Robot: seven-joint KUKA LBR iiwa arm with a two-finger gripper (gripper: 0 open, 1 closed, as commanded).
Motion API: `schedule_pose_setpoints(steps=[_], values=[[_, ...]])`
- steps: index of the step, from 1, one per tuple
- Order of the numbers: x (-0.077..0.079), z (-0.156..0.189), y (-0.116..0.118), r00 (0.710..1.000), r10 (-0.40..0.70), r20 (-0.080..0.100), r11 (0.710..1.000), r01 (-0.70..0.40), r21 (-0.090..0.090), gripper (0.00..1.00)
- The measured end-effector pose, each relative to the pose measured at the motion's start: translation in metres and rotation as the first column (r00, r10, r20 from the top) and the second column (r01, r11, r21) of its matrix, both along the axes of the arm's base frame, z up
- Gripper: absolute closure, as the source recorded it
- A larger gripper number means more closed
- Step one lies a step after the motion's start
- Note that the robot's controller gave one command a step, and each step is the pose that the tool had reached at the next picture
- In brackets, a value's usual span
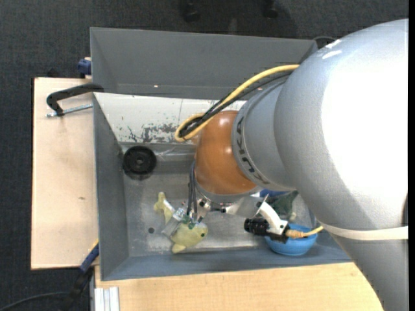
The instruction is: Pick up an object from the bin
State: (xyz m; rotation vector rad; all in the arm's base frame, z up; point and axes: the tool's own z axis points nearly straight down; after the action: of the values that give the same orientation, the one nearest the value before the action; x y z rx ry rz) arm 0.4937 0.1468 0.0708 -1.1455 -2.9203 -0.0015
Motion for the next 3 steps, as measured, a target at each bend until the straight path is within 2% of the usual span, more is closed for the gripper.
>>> schedule_pose_setpoints(steps=[1,2,3], values=[[0.002,0.001,0.0,1.0,-0.001,0.006,1.0,0.001,0.0,1.0],[0.004,0.087,0.001,1.0,0.001,0.015,1.0,-0.001,0.001,1.0],[0.006,0.125,0.001,1.0,0.004,0.012,1.0,-0.004,0.0,1.0]])
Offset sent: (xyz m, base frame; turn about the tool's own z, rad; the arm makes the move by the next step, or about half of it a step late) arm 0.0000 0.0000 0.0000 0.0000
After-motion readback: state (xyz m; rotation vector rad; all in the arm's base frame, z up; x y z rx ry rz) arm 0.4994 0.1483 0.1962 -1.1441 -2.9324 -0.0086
